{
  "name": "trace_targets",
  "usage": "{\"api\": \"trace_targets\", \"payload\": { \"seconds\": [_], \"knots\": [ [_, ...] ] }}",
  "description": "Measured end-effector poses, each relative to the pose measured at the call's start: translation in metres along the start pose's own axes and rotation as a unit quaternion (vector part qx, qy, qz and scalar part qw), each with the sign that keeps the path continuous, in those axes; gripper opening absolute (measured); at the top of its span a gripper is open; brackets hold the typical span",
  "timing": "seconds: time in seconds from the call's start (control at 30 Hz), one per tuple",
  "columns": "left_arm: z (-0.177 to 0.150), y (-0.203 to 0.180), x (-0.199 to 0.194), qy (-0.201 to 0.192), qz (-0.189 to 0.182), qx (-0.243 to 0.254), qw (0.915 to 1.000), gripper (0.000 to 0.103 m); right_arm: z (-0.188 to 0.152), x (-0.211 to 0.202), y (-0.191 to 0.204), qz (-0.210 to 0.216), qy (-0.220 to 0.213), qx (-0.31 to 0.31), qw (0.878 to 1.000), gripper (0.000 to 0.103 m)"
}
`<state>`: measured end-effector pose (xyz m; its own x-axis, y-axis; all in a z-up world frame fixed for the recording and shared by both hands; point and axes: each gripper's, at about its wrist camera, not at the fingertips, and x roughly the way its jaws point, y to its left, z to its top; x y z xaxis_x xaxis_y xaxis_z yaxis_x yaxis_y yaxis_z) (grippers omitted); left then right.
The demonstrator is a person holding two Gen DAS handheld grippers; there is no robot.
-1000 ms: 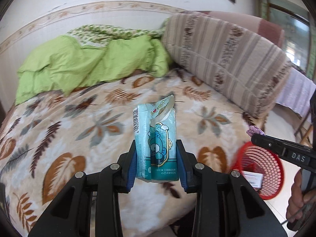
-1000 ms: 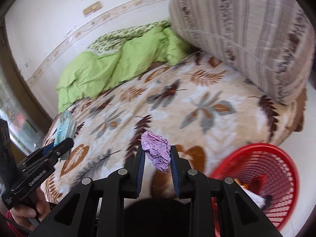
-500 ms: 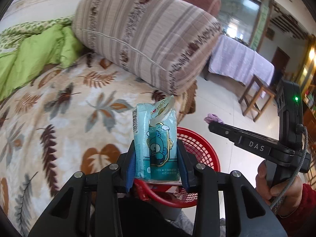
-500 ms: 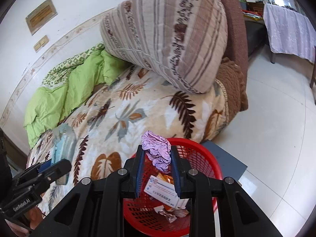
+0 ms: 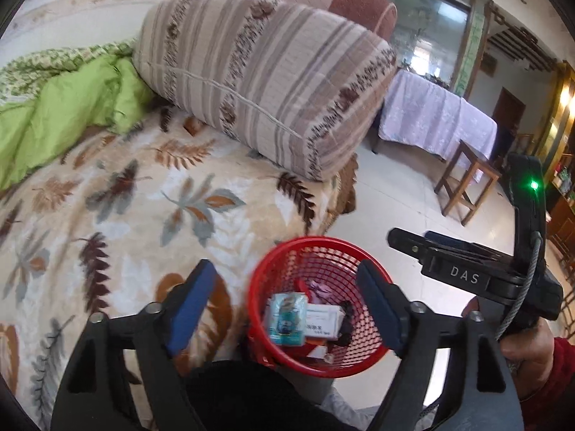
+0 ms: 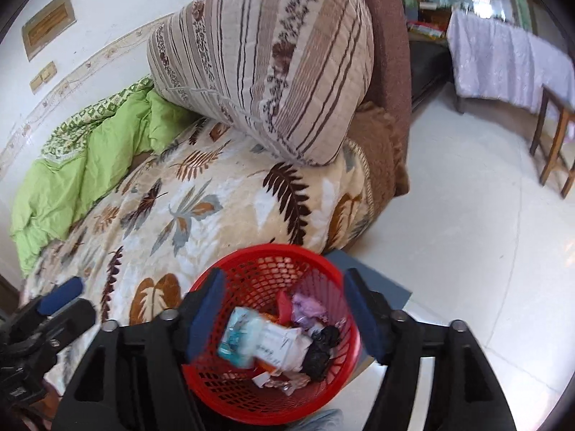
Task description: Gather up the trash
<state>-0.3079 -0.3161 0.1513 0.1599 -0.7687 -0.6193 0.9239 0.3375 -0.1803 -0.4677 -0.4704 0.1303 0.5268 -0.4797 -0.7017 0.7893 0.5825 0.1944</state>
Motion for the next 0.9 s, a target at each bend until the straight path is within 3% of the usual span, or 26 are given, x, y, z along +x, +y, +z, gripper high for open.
{"api": "trace_targets", "payload": {
  "seconds": [0.13, 0.27, 0.33, 0.47, 0.6, 0.77, 0.9],
  "knots": [
    [-0.009, 0.022, -0.034, -0.036, 0.046, -0.006, 0.9983, 0.1, -0.009, -0.02, 0.033, -0.063, -0.039, -0.039, 0.996, 0.085],
    [-0.025, 0.046, -0.061, -0.05, 0.118, -0.008, 0.9917, 0.103, -0.035, -0.041, 0.07, -0.109, -0.1, -0.043, 0.988, 0.102],
    [-0.036, 0.058, -0.074, -0.054, 0.16, -0.007, 0.9857, 0.103, -0.047, -0.047, 0.085, -0.106, -0.118, -0.059, 0.986, 0.102],
    [-0.057, 0.078, -0.094, -0.06, 0.228, -0.016, 0.9717, 0.103, -0.056, -0.045, 0.107, -0.092, -0.102, -0.099, 0.986, 0.102],
    [-0.067, 0.089, -0.103, -0.048, 0.256, -0.013, 0.9653, 0.103, -0.058, -0.045, 0.115, -0.088, -0.097, -0.103, 0.986, 0.102],
    [-0.072, 0.088, -0.101, -0.038, 0.309, 0.016, 0.9501, 0.103, -0.062, -0.045, 0.124, -0.089, -0.099, -0.12, 0.984, 0.102],
    [-0.072, 0.089, -0.1, -0.04, 0.299, 0.009, 0.9533, 0.103, -0.063, -0.042, 0.124, -0.091, -0.094, -0.119, 0.984, 0.102]
  ]
}}
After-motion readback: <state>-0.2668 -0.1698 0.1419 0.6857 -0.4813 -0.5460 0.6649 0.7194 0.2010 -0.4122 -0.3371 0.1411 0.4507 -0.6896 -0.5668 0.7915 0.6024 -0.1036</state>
